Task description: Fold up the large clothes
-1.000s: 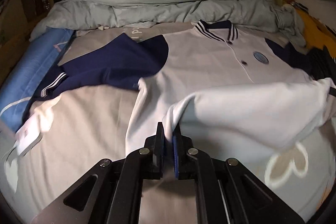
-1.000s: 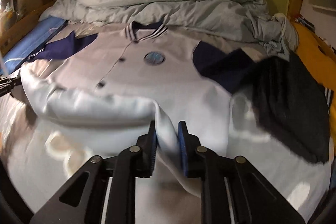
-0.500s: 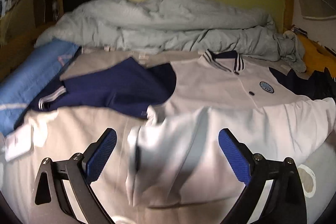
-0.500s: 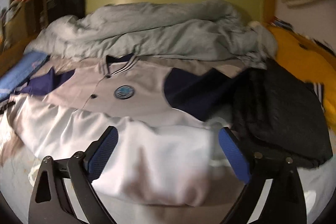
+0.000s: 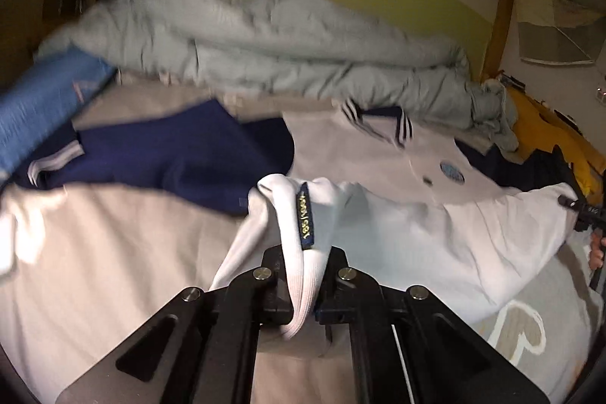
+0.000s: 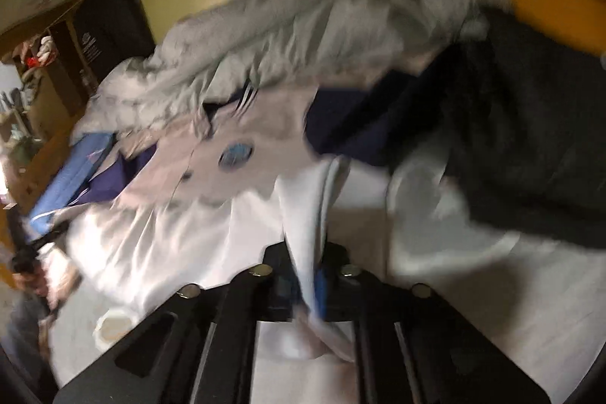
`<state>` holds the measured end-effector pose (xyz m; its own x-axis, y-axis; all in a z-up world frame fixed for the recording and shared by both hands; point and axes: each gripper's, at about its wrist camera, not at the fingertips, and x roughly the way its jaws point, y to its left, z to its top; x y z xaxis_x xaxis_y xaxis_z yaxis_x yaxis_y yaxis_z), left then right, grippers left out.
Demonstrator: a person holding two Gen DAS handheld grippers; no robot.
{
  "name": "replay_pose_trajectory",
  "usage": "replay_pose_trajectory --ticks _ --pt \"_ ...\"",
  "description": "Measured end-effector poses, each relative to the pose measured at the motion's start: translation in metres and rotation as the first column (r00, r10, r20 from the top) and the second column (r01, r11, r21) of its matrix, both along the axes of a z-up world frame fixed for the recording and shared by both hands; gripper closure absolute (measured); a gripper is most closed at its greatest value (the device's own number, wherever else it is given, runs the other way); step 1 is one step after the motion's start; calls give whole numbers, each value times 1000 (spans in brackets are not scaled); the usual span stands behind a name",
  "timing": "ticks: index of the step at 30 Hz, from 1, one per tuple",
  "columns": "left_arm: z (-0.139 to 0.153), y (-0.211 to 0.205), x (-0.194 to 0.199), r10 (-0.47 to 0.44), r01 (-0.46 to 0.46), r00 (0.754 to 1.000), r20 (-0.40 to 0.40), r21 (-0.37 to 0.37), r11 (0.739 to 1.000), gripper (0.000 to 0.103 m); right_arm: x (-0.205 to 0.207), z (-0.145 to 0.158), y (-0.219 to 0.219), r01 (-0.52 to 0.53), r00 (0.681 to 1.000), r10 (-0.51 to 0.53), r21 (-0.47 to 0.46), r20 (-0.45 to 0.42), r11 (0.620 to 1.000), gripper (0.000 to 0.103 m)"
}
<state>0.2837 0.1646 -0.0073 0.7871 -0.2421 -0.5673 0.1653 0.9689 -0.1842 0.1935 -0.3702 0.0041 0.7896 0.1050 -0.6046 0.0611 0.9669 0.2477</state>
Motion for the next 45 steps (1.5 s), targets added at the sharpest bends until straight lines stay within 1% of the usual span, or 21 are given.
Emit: replay_pose_trajectory --ticks 3,4,6,8,9,11,12,13,14,16,18,20,23,25,28,32,36,38,39,41,45 --pt "1 -1 26 61 -60 997 -52 28 998 96 8 13 10 68 996 -62 -108 61 992 99" --pt "-6 0 40 91 -87 991 -100 44 995 96 18 10 14 84 996 -79 -144 42 986 99" --pt "-21 3 55 108 -101 982 -153 56 993 96 46 -7 18 94 993 -107 -191 -57 977 99" --pt "-37 0 64 119 -104 977 -175 94 990 93 61 -26 15 110 983 -137 -205 -122 973 98" --pt "-42 -1 63 128 -110 977 -168 114 987 88 66 -35 14 116 977 -150 -213 -149 970 96" --pt "-46 -2 56 176 -151 974 -140 168 974 65 63 -46 7 132 971 -169 -211 -172 969 93" --pt "-46 -1 50 237 -209 965 -116 213 955 41 57 -48 5 138 971 -173 -202 -165 969 89" --pt "-44 1 44 271 -245 959 -87 230 942 26 51 -47 3 144 972 -177 -203 -154 968 85" --pt "-41 4 34 280 -261 958 -58 223 939 24 44 -45 1 149 973 -181 -210 -146 966 82" --pt "-36 8 21 251 -239 967 -44 179 954 23 35 -35 -1 165 972 -196 -221 -128 961 78" --pt "-26 9 4 226 -221 974 -17 149 964 23 22 -20 -4 190 974 -210 -200 -87 961 74" --pt "-11 3 -13 204 -206 979 27 161 965 23 8 -4 -1 204 976 -213 -177 -37 963 69" --pt "13 -6 -38 168 -182 982 91 174 968 18 -15 22 16 183 983 -178 -184 41 966 60" --pt "28 -12 -51 142 -160 984 111 166 973 18 -30 36 34 152 987 -139 -207 79 966 49" --pt "52 -22 -77 113 -139 980 164 150 979 16 -56 54 57 119 985 -85 -227 152 967 34" --pt "81 -40 -104 79 -116 966 245 139 983 13 -85 72 78 99 972 -44 -233 229 967 24" --pt "98 -59 -122 61 -123 947 314 180 976 12 -108 85 88 99 960 -34 -225 277 969 6" --pt "103 -65 -125 50 -103 951 305 162 981 6 -116 88 90 102 955 -31 -228 296 968 4" --pt "105 -67 -127 54 -99 955 292 142 985 0 -119 90 90 105 952 -33 -226 305 968 3" --pt "110 -74 -136 56 -91 951 303 103 991 0 -122 92 90 118 949 -44 -224 311 967 1" --pt "122 -91 -150 45 -87 930 365 100 991 0 -127 98 98 173 931 -70 -264 358 949 1"
